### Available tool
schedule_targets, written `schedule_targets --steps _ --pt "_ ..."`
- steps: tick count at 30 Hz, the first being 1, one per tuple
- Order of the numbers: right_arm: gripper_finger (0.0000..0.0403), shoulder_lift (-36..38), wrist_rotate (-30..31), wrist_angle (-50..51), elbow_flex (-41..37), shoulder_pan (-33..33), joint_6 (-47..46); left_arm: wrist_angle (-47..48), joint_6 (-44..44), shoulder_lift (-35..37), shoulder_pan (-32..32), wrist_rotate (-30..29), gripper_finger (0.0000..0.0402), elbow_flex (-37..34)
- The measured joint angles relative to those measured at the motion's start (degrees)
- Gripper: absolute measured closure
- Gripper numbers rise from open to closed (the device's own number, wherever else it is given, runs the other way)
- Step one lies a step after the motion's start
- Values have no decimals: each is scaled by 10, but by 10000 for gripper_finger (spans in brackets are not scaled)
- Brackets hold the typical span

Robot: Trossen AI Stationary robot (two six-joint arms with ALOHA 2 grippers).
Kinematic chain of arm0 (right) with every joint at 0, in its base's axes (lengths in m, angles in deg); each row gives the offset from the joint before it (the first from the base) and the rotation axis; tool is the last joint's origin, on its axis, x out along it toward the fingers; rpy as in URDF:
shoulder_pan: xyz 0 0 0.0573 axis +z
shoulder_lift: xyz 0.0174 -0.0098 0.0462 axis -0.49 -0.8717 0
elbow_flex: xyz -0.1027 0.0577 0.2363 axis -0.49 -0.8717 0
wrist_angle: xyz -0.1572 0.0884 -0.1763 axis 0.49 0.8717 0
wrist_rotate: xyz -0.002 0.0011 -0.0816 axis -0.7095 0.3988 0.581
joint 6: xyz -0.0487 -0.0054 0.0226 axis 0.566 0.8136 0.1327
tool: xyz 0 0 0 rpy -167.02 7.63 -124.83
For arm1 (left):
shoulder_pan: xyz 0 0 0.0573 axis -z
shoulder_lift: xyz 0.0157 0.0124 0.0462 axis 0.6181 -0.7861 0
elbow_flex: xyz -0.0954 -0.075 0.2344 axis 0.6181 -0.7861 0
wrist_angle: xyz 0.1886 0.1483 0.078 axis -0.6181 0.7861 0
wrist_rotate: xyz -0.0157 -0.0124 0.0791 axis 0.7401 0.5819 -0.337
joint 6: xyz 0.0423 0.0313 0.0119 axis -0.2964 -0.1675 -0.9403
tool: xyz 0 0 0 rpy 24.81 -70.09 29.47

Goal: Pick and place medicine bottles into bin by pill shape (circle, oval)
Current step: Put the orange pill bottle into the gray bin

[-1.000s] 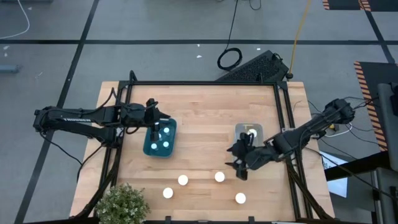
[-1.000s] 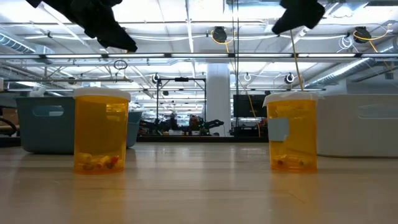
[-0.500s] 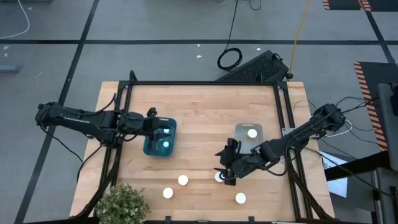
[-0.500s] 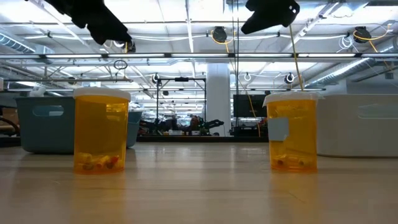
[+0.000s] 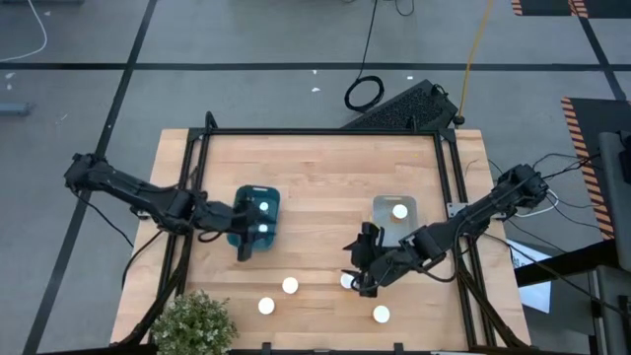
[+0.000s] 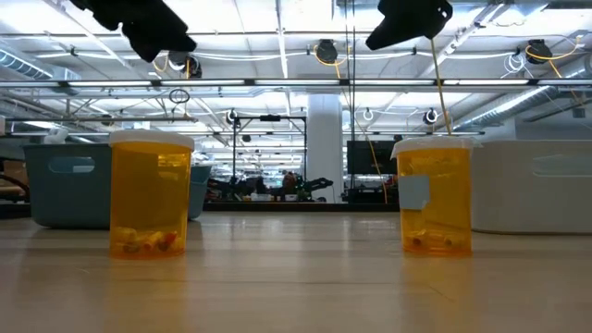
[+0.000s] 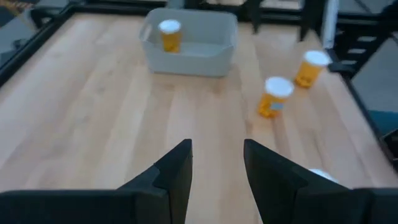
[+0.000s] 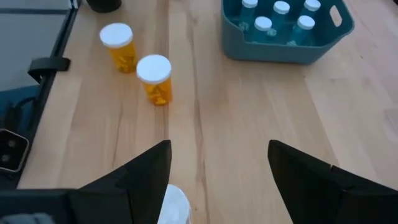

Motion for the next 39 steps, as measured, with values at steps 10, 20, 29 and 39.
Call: schedule_targets --steps 10,20,29,39 --pt "140 0 1 8 0 26 -5 7 0 -52 46 -32 254 46" --pt "140 0 52 9 0 72 -36 90 111 -116 189 -105 254 78" --pt "140 0 61 4 0 75 -56 159 220 -169 282 -105 254 77" --pt "140 0 61 5 0 75 -51 178 209 -172 288 -74 254 77"
